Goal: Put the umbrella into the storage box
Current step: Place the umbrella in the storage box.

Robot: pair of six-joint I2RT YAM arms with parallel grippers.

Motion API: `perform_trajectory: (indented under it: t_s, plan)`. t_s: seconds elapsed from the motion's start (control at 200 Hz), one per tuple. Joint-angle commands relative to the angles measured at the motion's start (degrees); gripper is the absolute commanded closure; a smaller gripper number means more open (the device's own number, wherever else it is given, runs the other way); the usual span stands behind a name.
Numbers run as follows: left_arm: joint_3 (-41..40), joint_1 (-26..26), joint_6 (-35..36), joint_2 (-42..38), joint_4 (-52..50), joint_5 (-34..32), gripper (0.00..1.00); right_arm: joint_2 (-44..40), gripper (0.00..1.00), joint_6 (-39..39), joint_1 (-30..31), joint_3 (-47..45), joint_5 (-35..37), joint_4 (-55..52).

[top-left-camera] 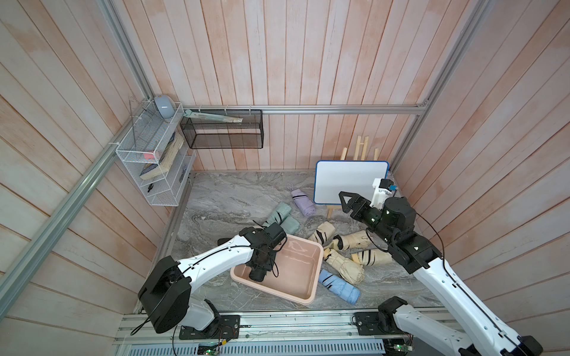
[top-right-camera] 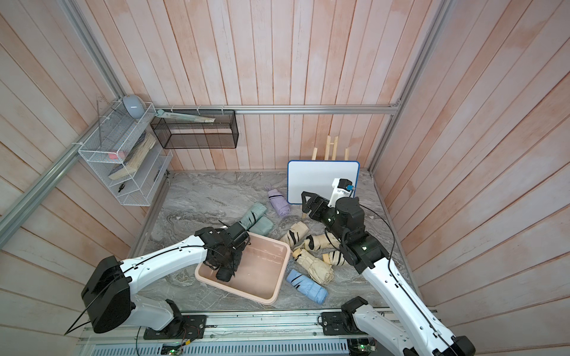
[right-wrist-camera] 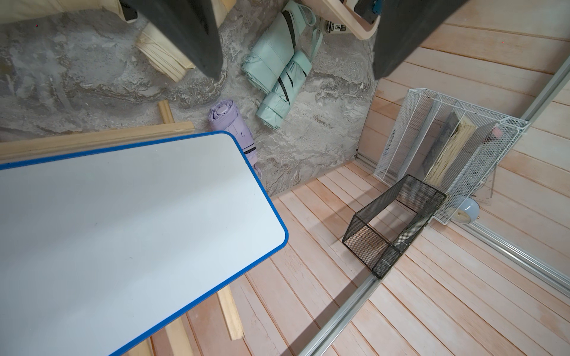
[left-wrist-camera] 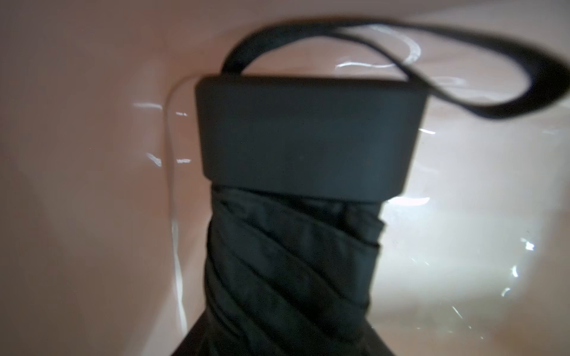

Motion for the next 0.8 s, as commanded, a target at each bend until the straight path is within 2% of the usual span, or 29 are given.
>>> perform_trajectory:
  t_s: [0.0, 0.245, 0.51, 0.63, 0.795]
  plan:
    - [-3.1, 0.4, -5.2, 0.3, 3.3, 0.1, 0.56, -0.6, 0.17, -1.2, -0.4, -0.1, 1.0, -0.9]
    - [-4.6, 3.4, -4.2, 2.6, 5.9, -5.1, 0.54, 0.0, 0.18, -0.4, -0.6, -1.0, -0.4, 0.1]
    - [-3.9, 4.4, -1.9, 5.1, 5.7, -8.7, 0.21, 0.5, 0.18, -0.5, -0.6, -0.5, -0.6, 0.2]
    - [-3.1, 4.1, -1.0, 3.4, 4.9, -9.9, 0.17, 0.1, 0.18, -0.3, -0.6, -1.0, -0.2, -0.4]
    - [0.3, 1.4, 0.0, -2.3, 2.2, -11.1, 0.16, 0.4, 0.18, -0.2, -0.6, -1.1, -0.4, -1.0]
